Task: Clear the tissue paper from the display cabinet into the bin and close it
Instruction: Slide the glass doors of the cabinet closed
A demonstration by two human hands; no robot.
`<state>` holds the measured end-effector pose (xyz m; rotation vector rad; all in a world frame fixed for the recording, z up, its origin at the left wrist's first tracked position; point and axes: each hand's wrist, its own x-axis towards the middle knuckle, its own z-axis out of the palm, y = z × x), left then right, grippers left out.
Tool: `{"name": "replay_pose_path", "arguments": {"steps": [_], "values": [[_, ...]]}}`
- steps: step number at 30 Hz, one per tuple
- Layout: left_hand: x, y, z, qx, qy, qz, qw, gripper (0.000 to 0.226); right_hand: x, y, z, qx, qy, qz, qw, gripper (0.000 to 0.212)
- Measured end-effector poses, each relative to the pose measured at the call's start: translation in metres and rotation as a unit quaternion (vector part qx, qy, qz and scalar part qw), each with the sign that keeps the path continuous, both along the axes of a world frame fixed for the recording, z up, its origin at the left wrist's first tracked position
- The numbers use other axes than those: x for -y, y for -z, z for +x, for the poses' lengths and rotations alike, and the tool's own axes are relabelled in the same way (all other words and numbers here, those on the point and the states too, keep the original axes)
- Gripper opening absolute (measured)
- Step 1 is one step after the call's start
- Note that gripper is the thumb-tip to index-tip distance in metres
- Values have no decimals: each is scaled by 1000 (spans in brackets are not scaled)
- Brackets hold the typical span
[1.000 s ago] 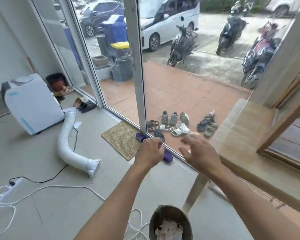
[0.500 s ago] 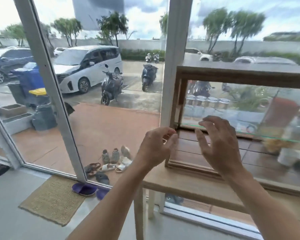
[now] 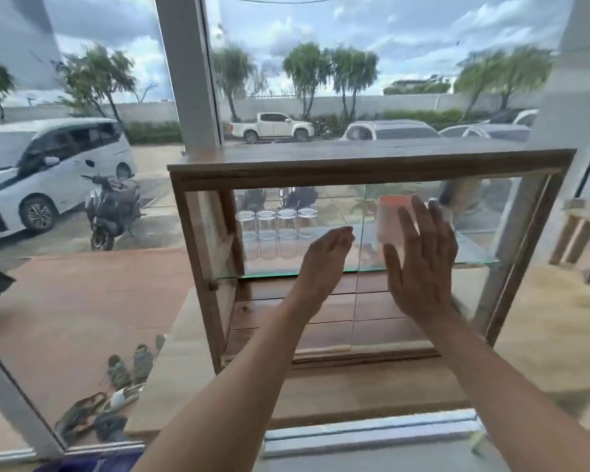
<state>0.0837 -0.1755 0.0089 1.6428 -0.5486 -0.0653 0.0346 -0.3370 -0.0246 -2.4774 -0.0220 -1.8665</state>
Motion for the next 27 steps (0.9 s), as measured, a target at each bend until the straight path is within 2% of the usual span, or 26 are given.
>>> {"name": "replay_pose_path", "arguments": {"steps": [3,8,13,16,19,24,27], "values": [[19,-11,9,-52,28,-79,995,33,5,-4,16,16,18,3,1000,57],[35,-23,18,-113,107,-165,974,54,8,-4,40,25,33,11,999,56],[43,-26,24,-175,212,-181,944,74,13,2,52,42,48,6,998,60],[44,-24,25,-180,262,-181,931,79,14,4,56,60,56,-2,997,58],[40,-20,26,-159,262,-179,935,69,15,5,58,62,61,-5,996,60],[32,-12,29,-37,212,-147,965,35,15,4,57,60,66,-9,996,61],[12,-10,35,-13,180,-145,973,24,14,3,55,66,63,-10,996,60]]}}
